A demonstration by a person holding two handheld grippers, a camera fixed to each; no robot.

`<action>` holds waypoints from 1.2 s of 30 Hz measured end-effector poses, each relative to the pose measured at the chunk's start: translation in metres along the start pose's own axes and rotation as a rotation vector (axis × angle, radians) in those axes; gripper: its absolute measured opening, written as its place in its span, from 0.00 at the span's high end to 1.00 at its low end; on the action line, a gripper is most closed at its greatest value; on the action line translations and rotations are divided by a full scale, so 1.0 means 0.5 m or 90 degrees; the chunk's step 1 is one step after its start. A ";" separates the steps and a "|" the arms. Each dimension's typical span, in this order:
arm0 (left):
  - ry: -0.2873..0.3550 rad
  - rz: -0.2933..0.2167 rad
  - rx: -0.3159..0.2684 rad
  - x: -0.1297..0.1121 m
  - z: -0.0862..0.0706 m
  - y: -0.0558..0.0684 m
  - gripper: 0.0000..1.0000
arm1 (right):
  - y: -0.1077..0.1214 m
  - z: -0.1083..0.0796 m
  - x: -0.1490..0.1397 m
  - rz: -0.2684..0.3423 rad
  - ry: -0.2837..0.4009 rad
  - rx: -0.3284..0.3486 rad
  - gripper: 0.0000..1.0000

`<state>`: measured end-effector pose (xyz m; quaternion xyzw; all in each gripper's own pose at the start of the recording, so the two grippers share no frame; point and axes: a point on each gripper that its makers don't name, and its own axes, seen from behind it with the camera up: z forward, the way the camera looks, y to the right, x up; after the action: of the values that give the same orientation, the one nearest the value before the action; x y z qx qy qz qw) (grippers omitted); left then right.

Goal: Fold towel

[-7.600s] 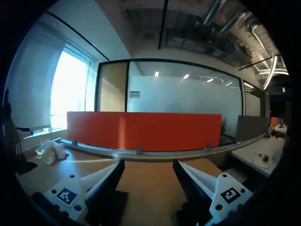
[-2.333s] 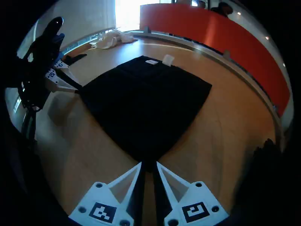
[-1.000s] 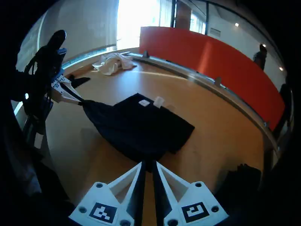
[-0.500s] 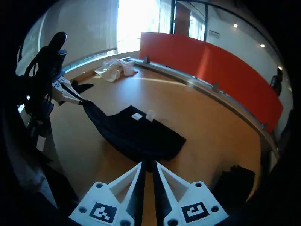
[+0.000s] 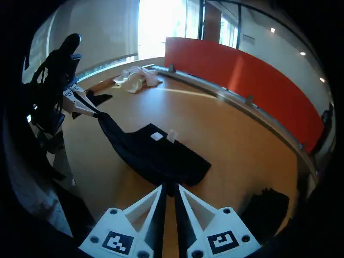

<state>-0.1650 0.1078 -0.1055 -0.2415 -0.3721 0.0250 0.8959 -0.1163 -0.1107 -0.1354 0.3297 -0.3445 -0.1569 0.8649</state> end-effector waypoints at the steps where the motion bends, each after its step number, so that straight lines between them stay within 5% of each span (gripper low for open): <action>1: 0.000 0.000 0.000 0.000 0.001 0.000 0.91 | 0.000 0.000 -0.001 -0.001 -0.001 0.000 0.87; 12: -0.001 -0.005 0.009 0.012 0.032 -0.011 0.91 | 0.013 0.020 -0.009 -0.003 -0.015 -0.001 0.87; 36: -0.043 -0.021 0.034 0.021 0.218 -0.095 0.91 | 0.126 0.202 -0.042 0.032 -0.073 -0.009 0.87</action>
<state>-0.2378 0.1135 -0.0114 -0.2107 -0.4055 0.0281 0.8890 -0.1993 -0.1010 -0.0479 0.3053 -0.4007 -0.1562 0.8496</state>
